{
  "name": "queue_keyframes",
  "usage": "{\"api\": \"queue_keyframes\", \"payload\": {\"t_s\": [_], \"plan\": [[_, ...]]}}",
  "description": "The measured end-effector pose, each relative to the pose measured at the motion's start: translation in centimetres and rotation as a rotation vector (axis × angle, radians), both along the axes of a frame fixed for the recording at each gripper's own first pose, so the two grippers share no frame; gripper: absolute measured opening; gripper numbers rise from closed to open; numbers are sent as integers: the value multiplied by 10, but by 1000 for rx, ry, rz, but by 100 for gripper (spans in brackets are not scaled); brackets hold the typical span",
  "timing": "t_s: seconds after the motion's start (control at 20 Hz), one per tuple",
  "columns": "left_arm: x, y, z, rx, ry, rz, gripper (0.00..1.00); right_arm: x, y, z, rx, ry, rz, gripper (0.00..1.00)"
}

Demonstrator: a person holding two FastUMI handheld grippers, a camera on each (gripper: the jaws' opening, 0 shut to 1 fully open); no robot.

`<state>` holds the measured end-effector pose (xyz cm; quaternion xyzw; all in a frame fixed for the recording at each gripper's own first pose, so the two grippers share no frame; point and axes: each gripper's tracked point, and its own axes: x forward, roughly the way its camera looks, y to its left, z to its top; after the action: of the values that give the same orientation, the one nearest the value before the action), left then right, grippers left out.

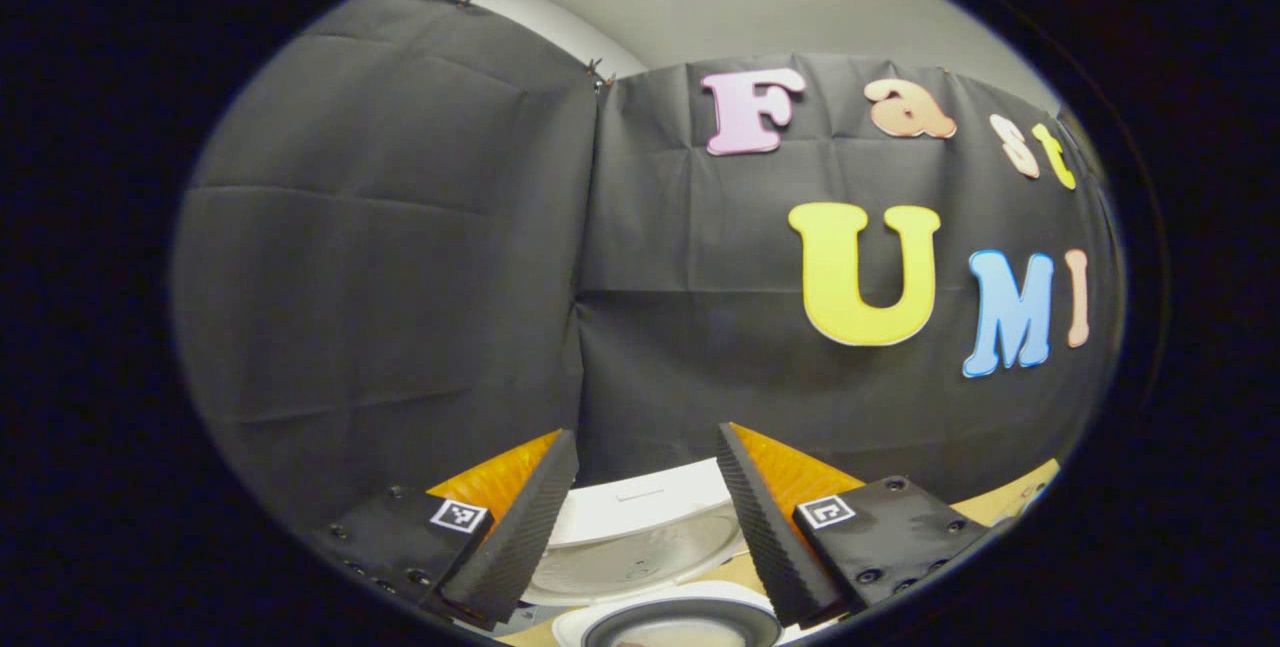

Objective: Close the left gripper, press the button to open the rice cooker; take a wooden spoon from the chopstick holder with the right hand, scoop a spoonful of rice and pour it into the rice cooker, then put the wooden spoon back into the chopstick holder.

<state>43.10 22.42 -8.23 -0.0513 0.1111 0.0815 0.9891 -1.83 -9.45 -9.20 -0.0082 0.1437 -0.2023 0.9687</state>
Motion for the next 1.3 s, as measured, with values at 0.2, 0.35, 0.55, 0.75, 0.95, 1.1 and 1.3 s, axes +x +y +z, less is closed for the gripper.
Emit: {"api": "queue_keyframes", "payload": {"t_s": [0.2, 0.35, 0.55, 0.75, 0.95, 1.1, 1.3], "plan": [[17, 8, -18, 8, 37, 23, 97, 0, -1, 1, -15, 9, 9, 98], [21, 14, -23, 22, 62, 42, 97, 3, -6, 1, -16, 14, 17, 98], [18, 9, -26, 15, 88, 38, 96, 8, -14, 1, 2, 8, 29, 98], [15, 6, -24, 5, 103, 36, 96, 13, -23, 5, 4, 2, 59, 98], [11, 2, -13, 6, 111, 35, 98, 18, -27, 9, 12, -6, 100, 98], [-4, -13, -5, 6, 115, 36, 96, 22, -27, 17, 7, -34, 136, 98], [-29, -33, -17, 2, 121, 48, 99, 27, -31, 19, -23, -38, 180, 98]]}}
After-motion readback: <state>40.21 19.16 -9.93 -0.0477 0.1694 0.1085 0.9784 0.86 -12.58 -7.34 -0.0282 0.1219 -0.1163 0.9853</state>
